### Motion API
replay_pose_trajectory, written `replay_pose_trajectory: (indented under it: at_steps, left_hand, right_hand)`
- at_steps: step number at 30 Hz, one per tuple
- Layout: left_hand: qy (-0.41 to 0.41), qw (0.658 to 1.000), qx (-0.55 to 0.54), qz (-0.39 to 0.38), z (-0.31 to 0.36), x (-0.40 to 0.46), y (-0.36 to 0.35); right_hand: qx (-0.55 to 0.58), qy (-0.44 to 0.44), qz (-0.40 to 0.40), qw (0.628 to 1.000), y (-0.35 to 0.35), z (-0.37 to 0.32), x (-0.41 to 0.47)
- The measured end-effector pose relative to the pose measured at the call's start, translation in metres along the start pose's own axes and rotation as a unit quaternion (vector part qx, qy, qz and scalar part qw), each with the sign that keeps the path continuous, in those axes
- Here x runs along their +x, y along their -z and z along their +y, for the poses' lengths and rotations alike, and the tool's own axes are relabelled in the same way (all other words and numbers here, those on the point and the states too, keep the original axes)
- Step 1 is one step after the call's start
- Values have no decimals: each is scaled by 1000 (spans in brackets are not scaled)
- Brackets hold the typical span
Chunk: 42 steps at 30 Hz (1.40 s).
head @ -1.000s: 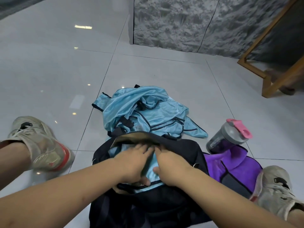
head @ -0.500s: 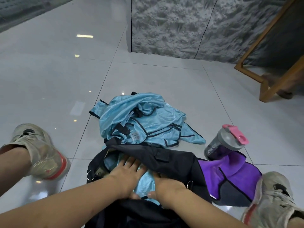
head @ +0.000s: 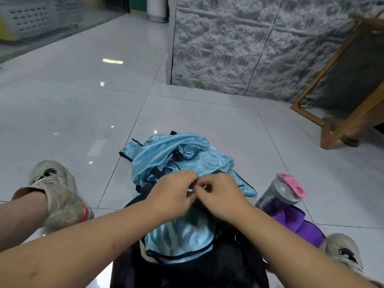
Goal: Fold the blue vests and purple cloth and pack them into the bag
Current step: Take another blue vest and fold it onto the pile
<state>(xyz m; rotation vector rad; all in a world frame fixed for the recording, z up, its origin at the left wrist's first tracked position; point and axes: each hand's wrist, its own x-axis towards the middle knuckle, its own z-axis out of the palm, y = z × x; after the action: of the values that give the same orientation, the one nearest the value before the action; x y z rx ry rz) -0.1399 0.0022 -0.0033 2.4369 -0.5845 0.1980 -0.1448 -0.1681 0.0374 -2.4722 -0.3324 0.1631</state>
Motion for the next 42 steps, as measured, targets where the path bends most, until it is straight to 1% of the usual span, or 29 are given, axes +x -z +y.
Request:
replay_pose_trajectory:
  at_steps: [2, 3, 5, 7, 9, 11, 13, 15, 16, 18, 20, 22, 24, 25, 27, 29, 30, 32, 33, 35, 36, 37, 38, 39, 41, 42]
  left_hand:
    - [35, 999, -7, 33, -13, 14, -1]
    - [57, 998, -8, 33, -22, 19, -3]
    - [105, 994, 4, 13, -42, 28, -7]
    - [136, 990, 27, -3, -61, 35, -10]
    - [169, 983, 70, -30, -77, 41, -13]
    - [225, 961, 135, -80, -95, 48, -14]
    - [285, 930, 192, -127, -109, 53, -13]
    - [315, 914, 213, -144, -119, 57, -14]
    - [313, 916, 209, -139, -122, 57, -15]
    - [271, 940, 167, -124, -119, 56, -19]
    - [199, 968, 96, -119, -99, 55, -20]
    - [106, 980, 42, -166, -68, 54, -22]
    - [35, 970, -15, -240, -35, 52, -26]
    - [18, 961, -42, -273, -21, 50, -28]
    - [14, 947, -98, -307, -2, 48, -30]
    - [50, 944, -151, -290, -2, 48, -32]
    - [76, 947, -173, -261, -6, 49, -32]
    - [138, 953, -206, -175, -17, 53, -32]
    - [164, 959, -193, -130, -24, 56, -31]
    - [205, 973, -93, -61, -36, 63, -28]
    - [228, 972, -30, -49, -43, 66, -27]
    - [253, 966, 29, -52, -49, 68, -28]
    - [280, 955, 72, -68, -54, 71, -29]
    - [306, 943, 93, -87, -59, 74, -30]
    - [349, 928, 65, -115, -66, 76, -32]
    - [352, 928, 38, -115, -67, 76, -32]
  right_hand:
    - [17, -24, 27, 999, -6, 2, 15]
    - [25, -37, 32, 999, -11, 3, 22]
    - [34, -56, 24, 998, -22, 6, 38]
    - [30, -78, 0, 996, -33, 10, 50]
    - [30, -102, -24, 994, -42, 17, 61]
    - [33, -123, -47, 991, -49, 25, 71]
    - [44, -144, -62, 987, -54, 34, 78]
    - [68, -165, -69, 981, -58, 43, 83]
    - [85, -178, -69, 978, -61, 48, 86]
    - [150, -210, -50, 965, -64, 52, 90]
    - [267, -251, -18, 930, -61, 50, 95]
    - [337, -288, 13, 896, -52, 44, 100]
    - [344, -334, 40, 876, -43, 47, 105]
    - [331, -360, 55, 870, -39, 49, 104]
    - [325, -392, 102, 854, -32, 60, 102]
    - [333, -414, 121, 838, -23, 66, 94]
    - [329, -422, 122, 836, -20, 70, 91]
    - [313, -428, 118, 840, -16, 74, 85]
    - [308, -425, 107, 845, -17, 76, 83]
    - [310, -414, 66, 853, -16, 73, 78]
    - [313, -406, 50, 857, -15, 72, 77]
    - [309, -398, 40, 863, -13, 71, 74]
    - [295, -394, 30, 870, -13, 71, 73]
    - [276, -385, 19, 880, -12, 70, 70]
    - [232, -372, -17, 899, -14, 67, 66]
    - [213, -371, -33, 903, -15, 69, 67]
